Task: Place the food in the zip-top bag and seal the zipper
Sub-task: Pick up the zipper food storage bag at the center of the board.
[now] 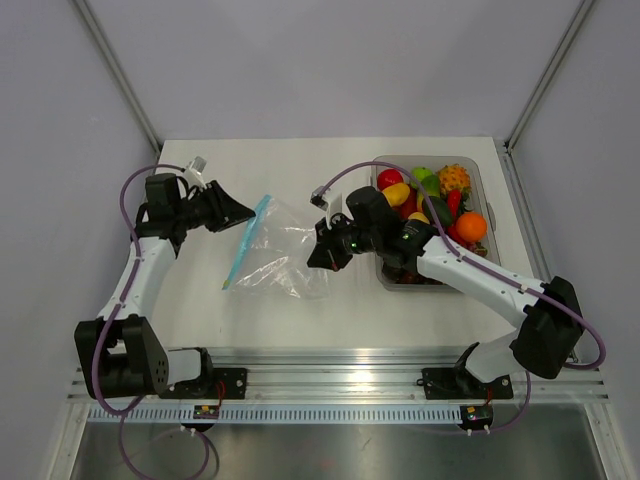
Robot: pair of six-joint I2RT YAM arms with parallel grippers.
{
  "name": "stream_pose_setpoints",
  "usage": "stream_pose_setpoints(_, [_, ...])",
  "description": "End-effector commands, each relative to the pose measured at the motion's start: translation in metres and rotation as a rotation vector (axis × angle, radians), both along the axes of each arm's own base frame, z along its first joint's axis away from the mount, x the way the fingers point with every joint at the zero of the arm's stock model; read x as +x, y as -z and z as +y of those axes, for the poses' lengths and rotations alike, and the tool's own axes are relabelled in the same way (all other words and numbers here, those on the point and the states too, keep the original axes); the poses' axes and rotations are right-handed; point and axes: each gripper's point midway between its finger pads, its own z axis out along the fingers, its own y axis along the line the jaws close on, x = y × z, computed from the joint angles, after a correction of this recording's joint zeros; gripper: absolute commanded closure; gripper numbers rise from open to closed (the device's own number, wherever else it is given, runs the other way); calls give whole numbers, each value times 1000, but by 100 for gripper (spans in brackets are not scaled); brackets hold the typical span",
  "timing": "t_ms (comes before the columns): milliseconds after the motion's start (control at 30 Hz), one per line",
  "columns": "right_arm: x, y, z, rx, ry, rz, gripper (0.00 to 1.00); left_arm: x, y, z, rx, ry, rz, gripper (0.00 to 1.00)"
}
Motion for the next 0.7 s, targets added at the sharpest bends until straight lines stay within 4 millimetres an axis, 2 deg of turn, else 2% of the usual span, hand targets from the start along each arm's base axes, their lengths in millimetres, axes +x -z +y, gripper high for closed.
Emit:
stream_pose_setpoints(0, [-1,-23,7,43,-28,-46,100,-4,-14,-8,-53,52,-74,74])
stream_pose_setpoints(100, [-3,-24,9,49,-43,-30,100,-3,-7,-8,-59,51,-55,71])
stream_pose_setpoints(133, [-3,-24,10,47,-46,-23,100,-2,-6,-8,-55,55,-53,58])
stream_pose_setpoints(200, [-4,-25,10,46,-50,-21,100,-1,0,-6,-43,47,-35,50])
stream_pose_setpoints(233, [-4,-26,9,46,-49,-24,100,-1,1,-6,-40,45,-31,42])
stream_pose_setpoints(400, [-3,-23,9,43,-40,-22,100,1,3,-9,-54,57,-19,40])
stream_pose_setpoints(467, [-1,-21,11,41,-38,-19,100,0,3,-15,-66,76,-21,44])
stream_pose_setpoints(500, [-1,-21,10,41,-36,-19,100,0,2,-18,-80,79,-13,50])
stream_pose_setpoints(567, [2,-18,11,33,-23,-18,100,-3,2,-29,-93,102,-8,62])
stream_pose_setpoints(600, [4,-18,12,30,-17,-22,100,-2,2,-31,-85,90,-7,77])
stream_pose_setpoints(633, [11,-13,10,10,20,-25,98,-2,2,-32,-87,85,-10,84])
stream_pose_setpoints(667, [15,-10,8,-14,48,-16,90,-5,-2,-43,-94,102,-15,90])
